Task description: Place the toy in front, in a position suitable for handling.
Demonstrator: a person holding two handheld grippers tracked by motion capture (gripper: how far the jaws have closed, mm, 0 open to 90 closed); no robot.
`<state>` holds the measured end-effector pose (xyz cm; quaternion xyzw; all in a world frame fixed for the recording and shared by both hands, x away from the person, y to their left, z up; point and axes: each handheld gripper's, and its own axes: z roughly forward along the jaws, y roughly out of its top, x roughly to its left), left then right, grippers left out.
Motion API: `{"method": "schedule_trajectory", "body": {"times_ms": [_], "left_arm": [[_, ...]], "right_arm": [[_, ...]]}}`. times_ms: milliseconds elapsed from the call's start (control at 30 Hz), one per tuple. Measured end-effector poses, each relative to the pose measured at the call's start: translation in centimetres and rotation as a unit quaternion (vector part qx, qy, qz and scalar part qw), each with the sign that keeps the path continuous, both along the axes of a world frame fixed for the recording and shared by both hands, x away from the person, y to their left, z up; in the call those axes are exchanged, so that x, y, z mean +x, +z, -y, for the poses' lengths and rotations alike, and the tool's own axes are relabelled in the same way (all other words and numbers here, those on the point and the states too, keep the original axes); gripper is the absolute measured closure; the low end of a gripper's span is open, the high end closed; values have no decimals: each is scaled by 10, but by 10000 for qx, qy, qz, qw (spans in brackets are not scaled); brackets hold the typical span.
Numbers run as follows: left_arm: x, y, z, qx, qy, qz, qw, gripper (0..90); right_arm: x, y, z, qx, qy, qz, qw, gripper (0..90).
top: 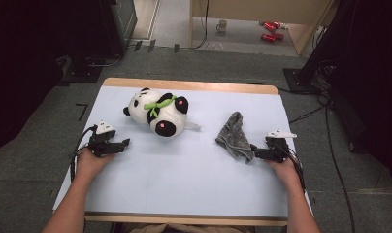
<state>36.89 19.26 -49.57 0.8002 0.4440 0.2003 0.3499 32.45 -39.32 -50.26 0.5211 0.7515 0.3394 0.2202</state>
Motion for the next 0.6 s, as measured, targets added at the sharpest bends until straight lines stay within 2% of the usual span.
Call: {"method": "schedule_trajectory", "body": {"times_ms": [533,600], "left_arm": [[0,0,2,-22,116,-32,9999,278],[0,2,2,10,129,-93,9999,287]], "right_arm": [[1,0,0,-23,-128,-39,9999,186],[1,0,0,-22,-126,-38,9999,186]]}}
